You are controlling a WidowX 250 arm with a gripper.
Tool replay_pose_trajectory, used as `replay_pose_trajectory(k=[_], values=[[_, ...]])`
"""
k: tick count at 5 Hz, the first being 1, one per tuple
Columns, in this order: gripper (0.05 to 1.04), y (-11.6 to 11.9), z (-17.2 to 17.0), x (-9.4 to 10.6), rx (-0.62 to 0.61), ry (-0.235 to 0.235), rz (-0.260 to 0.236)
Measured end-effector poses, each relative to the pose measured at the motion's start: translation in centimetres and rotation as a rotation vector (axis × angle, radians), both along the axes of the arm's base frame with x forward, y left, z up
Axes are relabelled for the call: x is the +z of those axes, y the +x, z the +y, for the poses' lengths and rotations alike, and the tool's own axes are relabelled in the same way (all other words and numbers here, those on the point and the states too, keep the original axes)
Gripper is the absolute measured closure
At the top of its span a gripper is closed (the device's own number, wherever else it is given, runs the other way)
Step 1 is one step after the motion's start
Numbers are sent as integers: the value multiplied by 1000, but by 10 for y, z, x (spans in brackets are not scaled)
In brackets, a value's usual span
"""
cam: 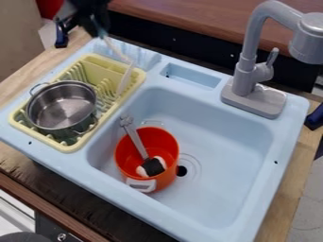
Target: Move the spatula to the sink
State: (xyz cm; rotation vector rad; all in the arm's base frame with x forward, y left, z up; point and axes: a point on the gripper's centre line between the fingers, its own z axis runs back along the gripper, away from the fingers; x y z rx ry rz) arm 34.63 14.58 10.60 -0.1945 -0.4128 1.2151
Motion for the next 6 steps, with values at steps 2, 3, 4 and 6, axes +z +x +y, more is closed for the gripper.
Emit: replay_pose_trajectory(k=[2,3,4,6], values=[[849,-3,-47,8,-12,-108,56],[849,-5,-72,-2,-25,-105,78],[849,-21,-90,-23,2,-107,83],[849,-37,-123,-50,132,-48,96]])
